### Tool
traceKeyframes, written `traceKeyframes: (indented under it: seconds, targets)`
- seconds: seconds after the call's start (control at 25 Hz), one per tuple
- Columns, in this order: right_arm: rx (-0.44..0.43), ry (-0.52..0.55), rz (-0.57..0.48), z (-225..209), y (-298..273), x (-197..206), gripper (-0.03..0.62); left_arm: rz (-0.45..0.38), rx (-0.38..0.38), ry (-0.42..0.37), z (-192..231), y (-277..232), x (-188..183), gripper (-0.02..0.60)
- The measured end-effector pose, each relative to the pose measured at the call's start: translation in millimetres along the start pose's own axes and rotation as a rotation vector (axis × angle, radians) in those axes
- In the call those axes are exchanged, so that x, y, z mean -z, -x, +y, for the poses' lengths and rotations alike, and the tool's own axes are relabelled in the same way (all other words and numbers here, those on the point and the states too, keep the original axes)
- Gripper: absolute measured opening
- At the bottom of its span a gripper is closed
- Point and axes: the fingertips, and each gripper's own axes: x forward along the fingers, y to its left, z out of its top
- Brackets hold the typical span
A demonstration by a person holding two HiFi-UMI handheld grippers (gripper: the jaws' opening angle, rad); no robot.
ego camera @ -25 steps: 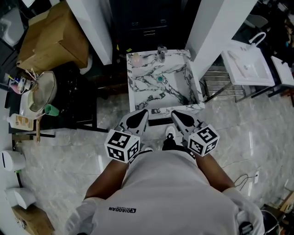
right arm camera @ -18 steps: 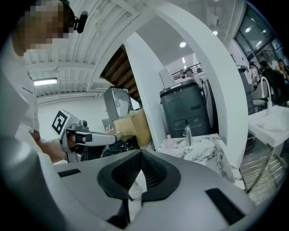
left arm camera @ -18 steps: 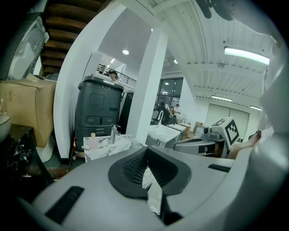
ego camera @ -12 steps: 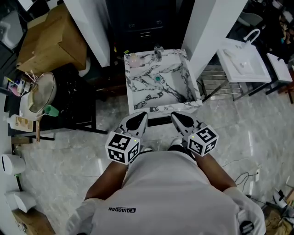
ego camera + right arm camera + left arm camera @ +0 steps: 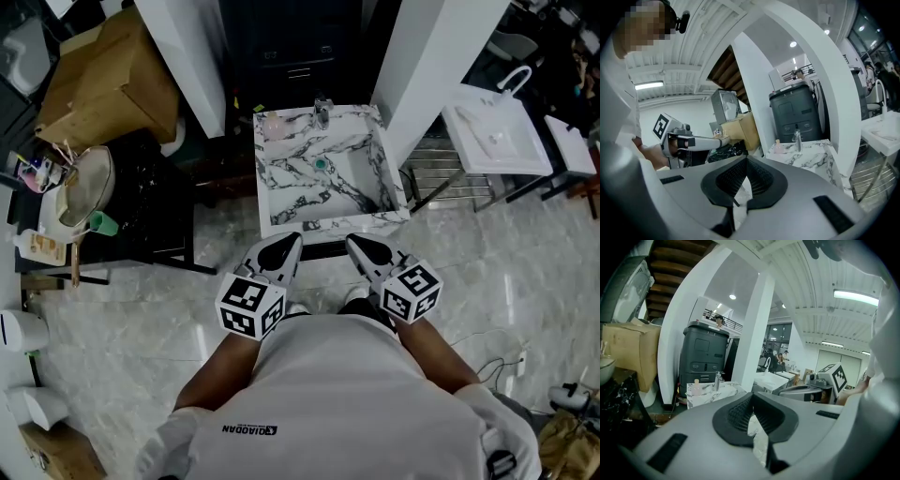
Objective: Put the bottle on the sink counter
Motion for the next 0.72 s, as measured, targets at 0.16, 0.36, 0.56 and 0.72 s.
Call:
traceKeyframes:
  seconds: [0.16, 0.36, 0.56, 0.72]
  targets:
    - [0.003, -0.002, -0.009, -1.0, 3.7, -0.9, 0.040, 0.001, 0.005, -0.010, -5.4, -0.3, -1.9, 0.015]
    - [0.013, -0.007, -0.019, 1.9, 9.7, 0.7, 0.040, 0.000, 0.013, -0.025, -10.3, 2.6, -3.7, 0.015]
    - [0.022, -0.013, -0.020, 8.2, 13.4, 4.3, 0.040, 0.004, 0.031, -0.030, -16.4, 7.0, -1.9, 0.015]
    - [0.031, -0.019, -0.020, 11.1, 14.0, 7.7, 0.040, 0.007, 0.041, -0.030, -18.4, 10.2, 1.3, 0.015]
